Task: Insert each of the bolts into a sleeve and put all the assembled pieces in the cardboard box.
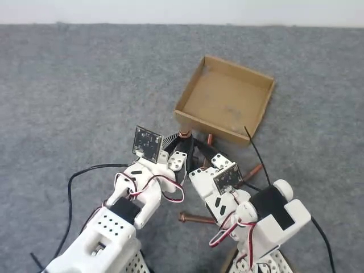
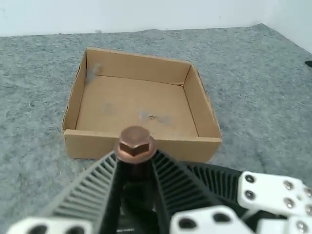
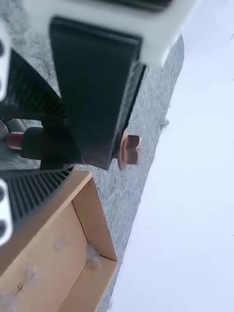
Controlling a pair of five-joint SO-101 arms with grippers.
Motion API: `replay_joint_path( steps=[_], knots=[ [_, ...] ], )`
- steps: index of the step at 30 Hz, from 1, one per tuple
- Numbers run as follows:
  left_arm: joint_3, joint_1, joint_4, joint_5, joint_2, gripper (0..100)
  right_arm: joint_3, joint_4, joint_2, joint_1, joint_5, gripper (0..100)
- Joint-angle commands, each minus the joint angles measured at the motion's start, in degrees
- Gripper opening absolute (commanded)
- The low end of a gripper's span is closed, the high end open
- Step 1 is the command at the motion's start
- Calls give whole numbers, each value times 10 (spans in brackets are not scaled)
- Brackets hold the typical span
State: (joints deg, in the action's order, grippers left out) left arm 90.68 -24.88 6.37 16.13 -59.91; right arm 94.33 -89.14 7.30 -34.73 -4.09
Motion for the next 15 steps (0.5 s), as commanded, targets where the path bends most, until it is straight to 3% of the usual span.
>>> replay_joint_path(
  steps=[1,5,15],
  knots=[
    [9,4,-1,-6,4,78,13,-19,-18,29,2,6],
    [17,4,-1,-5,3,161,13,-19,-17,29,2,6],
    [15,4,-3,-5,2,166,11,-19,-14,29,1,6]
  ],
)
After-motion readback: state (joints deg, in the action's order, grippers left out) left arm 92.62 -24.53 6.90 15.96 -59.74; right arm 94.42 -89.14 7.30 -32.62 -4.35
